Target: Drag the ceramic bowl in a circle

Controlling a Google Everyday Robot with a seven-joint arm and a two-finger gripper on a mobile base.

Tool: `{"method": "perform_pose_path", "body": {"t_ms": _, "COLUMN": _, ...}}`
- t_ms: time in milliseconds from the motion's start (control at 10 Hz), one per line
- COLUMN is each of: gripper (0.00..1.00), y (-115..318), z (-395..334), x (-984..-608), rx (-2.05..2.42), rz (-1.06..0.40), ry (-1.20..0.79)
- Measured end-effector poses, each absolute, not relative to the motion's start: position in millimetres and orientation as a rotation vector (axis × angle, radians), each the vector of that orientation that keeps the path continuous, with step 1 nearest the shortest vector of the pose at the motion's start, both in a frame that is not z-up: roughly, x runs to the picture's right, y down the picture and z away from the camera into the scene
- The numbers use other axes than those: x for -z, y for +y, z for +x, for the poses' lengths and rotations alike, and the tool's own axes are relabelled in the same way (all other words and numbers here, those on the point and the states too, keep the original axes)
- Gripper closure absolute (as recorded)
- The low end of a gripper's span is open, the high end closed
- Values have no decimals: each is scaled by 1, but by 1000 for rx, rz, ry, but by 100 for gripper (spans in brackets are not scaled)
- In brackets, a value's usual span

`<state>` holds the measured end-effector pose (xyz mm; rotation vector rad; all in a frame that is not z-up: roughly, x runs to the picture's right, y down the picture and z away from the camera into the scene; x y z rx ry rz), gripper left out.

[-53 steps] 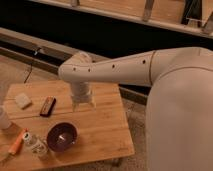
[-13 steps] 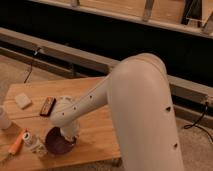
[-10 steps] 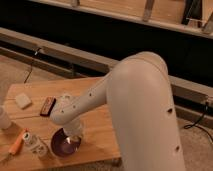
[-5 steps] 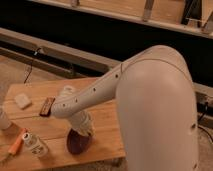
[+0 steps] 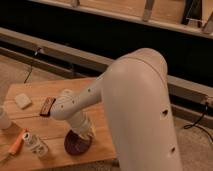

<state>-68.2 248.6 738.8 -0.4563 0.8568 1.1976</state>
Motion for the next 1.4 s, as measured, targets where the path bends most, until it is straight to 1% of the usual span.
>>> {"method": "perform_pose_path", "body": {"t_ms": 400, "gripper": 100, "y": 232, "z": -12, "x": -738, "rx": -1331, "rz": -404, "ry": 923}}
{"method": "perform_pose_path", "body": {"t_ms": 700, "gripper": 100, "y": 231, "z": 5, "x": -748, "rx": -1365, "rz": -406, "ry": 959}}
{"method": "perform_pose_path", "body": {"t_ms": 900, "gripper": 100, "y": 221, "z": 5, "x": -777, "rx": -1398, "rz": -401, "ry": 956}}
{"method": "perform_pose_path", "body": {"t_ms": 1000, "gripper": 100, "y": 215, "z": 4, "x": -786, "rx": -1410, "rz": -400, "ry": 946}}
{"method": "perform_pose_path", "body": {"t_ms": 1100, "gripper": 100, "y": 196, "z": -1, "x": -801, "rx": -1440, "rz": -399, "ry": 908}}
{"method": "perform_pose_path", "body": {"t_ms": 1400, "gripper": 100, "y": 164, "z": -6, "x": -815, "rx": -1482, "rz": -395, "ry": 852}}
